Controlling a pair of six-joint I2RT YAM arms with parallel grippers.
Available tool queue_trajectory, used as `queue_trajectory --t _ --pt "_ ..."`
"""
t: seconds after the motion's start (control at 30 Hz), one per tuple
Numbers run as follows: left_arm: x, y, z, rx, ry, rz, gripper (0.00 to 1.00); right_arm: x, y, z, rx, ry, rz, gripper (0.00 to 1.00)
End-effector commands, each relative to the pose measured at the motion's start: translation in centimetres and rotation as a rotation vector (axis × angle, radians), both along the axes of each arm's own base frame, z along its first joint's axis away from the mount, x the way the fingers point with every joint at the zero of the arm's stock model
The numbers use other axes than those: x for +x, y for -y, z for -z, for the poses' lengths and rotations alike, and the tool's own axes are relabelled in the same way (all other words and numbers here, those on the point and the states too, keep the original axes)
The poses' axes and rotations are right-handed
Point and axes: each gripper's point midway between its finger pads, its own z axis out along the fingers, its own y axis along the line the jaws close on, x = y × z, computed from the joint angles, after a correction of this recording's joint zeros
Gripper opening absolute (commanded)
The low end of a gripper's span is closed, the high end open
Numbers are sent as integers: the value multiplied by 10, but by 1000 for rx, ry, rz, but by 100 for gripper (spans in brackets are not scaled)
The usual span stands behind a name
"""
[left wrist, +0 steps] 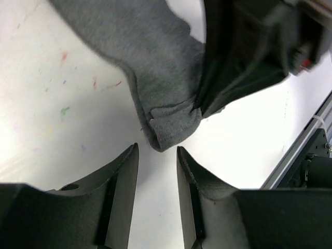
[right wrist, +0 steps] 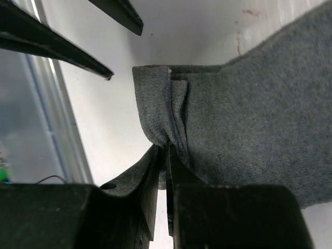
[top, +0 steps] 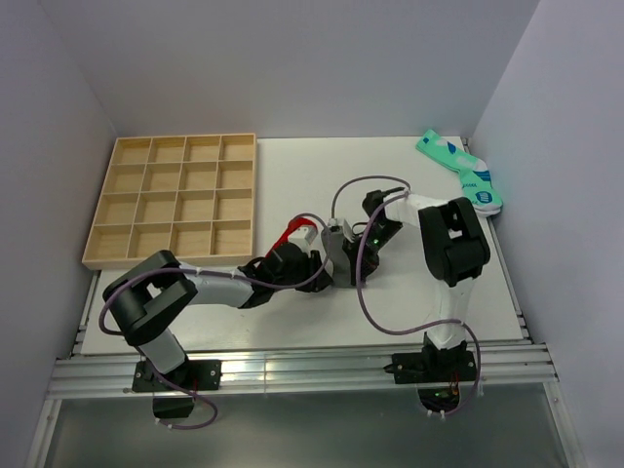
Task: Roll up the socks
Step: Roll the sock at the center of the board.
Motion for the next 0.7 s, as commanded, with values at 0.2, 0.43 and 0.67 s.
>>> queue_trajectory --t 0.2,0.43,0.67 --pt "23 28 -50 -107 347 83 48 -7 7 -10 9 -161 39 14" --pt "22 52 -37 -86 389 220 51 -7 6 -12 8 -224 49 14" --pt "13 65 -22 -118 361 296 52 -3 7 -12 4 -230 69 14"
